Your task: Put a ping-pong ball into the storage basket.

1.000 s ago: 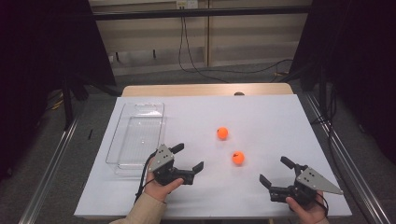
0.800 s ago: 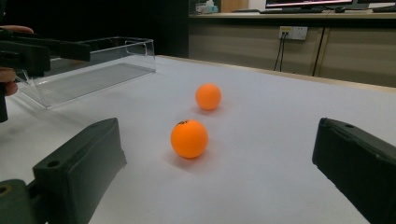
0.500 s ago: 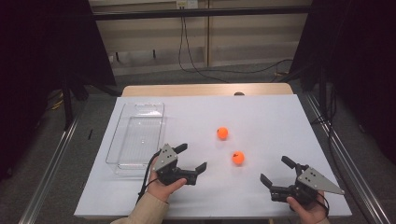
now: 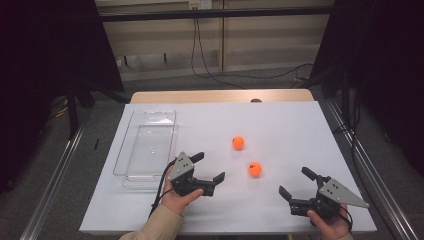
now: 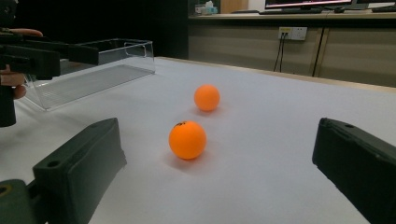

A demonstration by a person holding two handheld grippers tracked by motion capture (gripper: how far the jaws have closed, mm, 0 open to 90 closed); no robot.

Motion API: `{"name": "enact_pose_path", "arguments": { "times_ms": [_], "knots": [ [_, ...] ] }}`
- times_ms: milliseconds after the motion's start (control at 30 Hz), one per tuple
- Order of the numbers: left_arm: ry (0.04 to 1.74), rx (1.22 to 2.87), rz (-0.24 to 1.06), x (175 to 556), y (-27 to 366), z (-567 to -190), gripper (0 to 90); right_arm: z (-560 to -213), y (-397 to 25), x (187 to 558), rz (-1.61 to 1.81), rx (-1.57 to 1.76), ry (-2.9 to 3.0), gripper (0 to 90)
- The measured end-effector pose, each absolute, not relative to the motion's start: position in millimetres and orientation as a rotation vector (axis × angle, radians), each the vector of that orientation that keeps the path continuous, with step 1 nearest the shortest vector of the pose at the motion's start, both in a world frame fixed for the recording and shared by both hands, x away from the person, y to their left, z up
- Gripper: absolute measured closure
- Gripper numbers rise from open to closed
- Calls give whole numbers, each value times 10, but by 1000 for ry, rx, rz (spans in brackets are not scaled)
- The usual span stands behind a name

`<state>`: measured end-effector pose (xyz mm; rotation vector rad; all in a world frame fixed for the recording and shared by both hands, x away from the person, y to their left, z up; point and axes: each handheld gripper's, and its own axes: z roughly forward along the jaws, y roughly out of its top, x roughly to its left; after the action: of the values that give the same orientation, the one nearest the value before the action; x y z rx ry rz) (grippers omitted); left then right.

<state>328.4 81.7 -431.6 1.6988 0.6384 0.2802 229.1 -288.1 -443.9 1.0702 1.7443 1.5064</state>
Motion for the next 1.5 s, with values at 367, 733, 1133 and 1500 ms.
{"name": "enact_pose_path", "arguments": {
  "times_ms": [367,733,1133,1500],
  "knots": [
    [635,1711,282,3308,777,-4327,23,-4452,-2906,2306,1510,1079,1743,11],
    [628,1716,276,3312,726,-4318,23,-4444,-2898,2305,1515,1074,1742,10],
    [611,1737,266,3316,652,-4324,23,-4441,-2909,2310,1512,1070,1740,10],
    [618,1737,251,3341,595,-4330,22,-4445,-2907,2314,1507,1069,1744,10]
  ]
}}
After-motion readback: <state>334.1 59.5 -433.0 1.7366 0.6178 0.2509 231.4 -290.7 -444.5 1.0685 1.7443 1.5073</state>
